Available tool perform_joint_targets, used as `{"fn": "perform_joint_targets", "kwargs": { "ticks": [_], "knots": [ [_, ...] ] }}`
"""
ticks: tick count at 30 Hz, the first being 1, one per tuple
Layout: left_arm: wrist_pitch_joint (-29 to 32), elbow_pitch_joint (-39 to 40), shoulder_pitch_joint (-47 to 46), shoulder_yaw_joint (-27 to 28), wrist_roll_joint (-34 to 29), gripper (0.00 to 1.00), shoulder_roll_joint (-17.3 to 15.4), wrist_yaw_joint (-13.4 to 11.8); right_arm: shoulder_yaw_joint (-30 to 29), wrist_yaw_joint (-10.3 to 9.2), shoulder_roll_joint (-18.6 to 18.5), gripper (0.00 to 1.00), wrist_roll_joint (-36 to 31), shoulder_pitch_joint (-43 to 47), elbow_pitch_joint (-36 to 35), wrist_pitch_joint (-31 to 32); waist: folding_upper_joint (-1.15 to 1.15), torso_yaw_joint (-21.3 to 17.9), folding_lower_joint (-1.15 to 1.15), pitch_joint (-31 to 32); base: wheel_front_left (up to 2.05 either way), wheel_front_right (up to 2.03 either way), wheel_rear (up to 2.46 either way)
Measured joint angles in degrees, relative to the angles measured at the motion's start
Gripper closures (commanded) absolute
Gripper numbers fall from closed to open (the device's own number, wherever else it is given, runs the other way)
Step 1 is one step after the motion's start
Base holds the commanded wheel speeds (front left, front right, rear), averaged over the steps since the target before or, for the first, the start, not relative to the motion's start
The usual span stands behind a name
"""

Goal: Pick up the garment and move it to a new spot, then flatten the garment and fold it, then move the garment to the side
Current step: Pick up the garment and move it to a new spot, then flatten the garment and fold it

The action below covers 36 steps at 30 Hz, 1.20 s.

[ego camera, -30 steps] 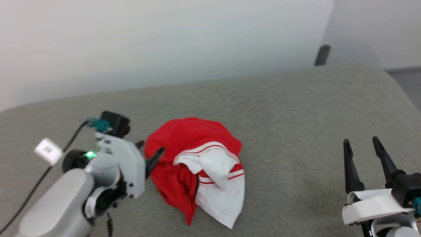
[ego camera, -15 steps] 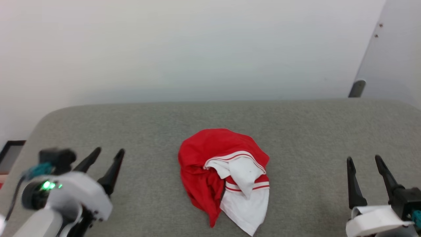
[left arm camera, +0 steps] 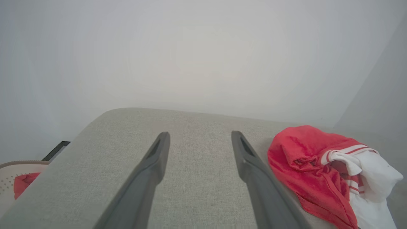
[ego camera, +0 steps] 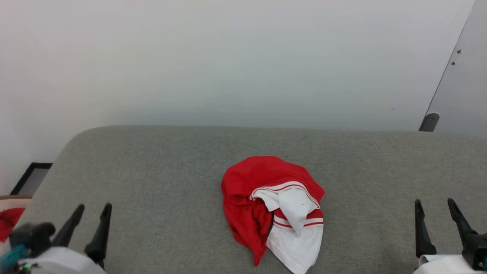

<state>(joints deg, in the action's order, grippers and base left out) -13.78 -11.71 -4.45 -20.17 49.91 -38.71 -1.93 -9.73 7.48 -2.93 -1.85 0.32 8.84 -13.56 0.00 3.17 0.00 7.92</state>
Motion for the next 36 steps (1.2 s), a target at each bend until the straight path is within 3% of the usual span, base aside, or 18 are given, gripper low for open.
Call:
{"fn": "perform_joint_targets", "kwargs": {
  "ticks": [14,23,30,36],
  "knots": [
    [-1.21,-0.1,3.94,5.21,-6.12,0.0,2.07,4.52,-1.62,0.0,-0.01,0.0,-0.32,0.6,0.66,-0.58,0.0,0.7,0.0,0.51,0.0,0.0,0.0],
    [-1.34,-0.22,4.59,7.15,-7.64,0.0,3.12,5.93,-1.02,0.0,-0.01,0.0,-0.23,0.61,0.52,-0.75,0.0,0.5,0.0,-0.2,0.0,0.0,0.0],
    [-0.57,-0.76,2.93,6.81,-7.58,0.0,3.32,5.81,1.48,0.0,-0.01,0.0,1.01,0.37,0.05,-0.33,0.0,0.99,0.0,-1.01,0.0,0.0,0.0],
    [-0.26,-3.14,0.94,8.59,-7.66,0.0,3.69,1.38,6.38,0.0,-0.01,0.0,3.41,0.3,-0.08,2.11,0.0,3.12,0.0,-1.46,0.0,0.0,0.0]
  ]
}}
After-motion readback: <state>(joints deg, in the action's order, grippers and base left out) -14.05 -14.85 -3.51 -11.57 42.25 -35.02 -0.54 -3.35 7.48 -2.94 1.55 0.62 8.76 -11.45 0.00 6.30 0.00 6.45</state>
